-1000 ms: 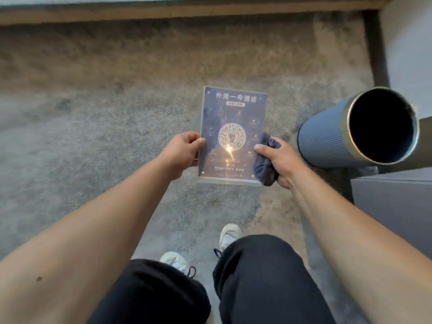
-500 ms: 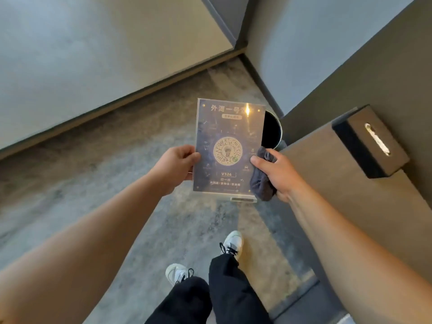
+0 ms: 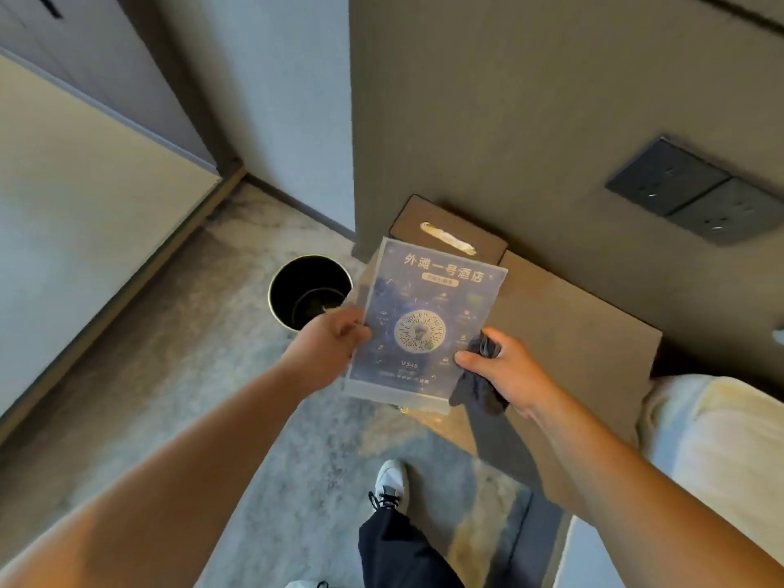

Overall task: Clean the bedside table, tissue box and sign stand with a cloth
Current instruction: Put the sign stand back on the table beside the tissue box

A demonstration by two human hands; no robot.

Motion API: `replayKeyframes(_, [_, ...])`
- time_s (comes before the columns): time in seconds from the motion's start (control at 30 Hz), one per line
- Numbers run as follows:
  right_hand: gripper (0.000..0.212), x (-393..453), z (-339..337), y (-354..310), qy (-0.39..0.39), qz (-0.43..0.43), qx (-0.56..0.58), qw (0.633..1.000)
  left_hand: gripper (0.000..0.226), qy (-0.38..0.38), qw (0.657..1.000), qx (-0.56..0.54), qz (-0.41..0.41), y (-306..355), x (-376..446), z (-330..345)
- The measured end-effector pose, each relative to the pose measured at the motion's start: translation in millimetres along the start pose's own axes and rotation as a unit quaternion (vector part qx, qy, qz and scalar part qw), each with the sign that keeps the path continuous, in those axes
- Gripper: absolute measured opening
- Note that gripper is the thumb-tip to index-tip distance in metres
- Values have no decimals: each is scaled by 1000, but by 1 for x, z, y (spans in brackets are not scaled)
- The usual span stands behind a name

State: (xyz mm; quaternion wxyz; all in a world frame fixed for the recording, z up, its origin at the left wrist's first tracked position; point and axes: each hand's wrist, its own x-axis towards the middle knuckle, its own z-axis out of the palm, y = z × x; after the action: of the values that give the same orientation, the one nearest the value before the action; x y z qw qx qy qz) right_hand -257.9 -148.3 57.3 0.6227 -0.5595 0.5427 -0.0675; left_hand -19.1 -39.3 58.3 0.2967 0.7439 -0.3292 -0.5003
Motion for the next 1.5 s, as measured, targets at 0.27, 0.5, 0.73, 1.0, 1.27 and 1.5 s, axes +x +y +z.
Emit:
replayKeyframes(0.27, [17, 14, -136, 38, 168, -9, -20, 985, 19, -77, 980, 154, 99, 97, 96, 117])
replayKeyframes(0.5, [13, 65, -193, 57, 257, -33, -5, 966, 19, -57, 962, 207, 167, 140, 171, 168])
replayKeyframes(0.73, [11, 118, -207, 73, 288, -38, 10, 957, 24, -29, 947, 264, 183, 134, 222, 185])
replayKeyframes(1.0, [13, 135, -199, 103, 299, -28, 13, 954, 23, -30, 938, 273, 214, 115, 237, 197])
replayKeyframes(1.27, [16, 142, -193, 108, 304, -31, 17, 952, 25, -26, 923, 305, 233, 108, 247, 197])
replayKeyframes(1.5, [15, 129, -190, 99, 308, -29, -21, 951, 24, -17, 914, 323, 243, 105, 247, 196])
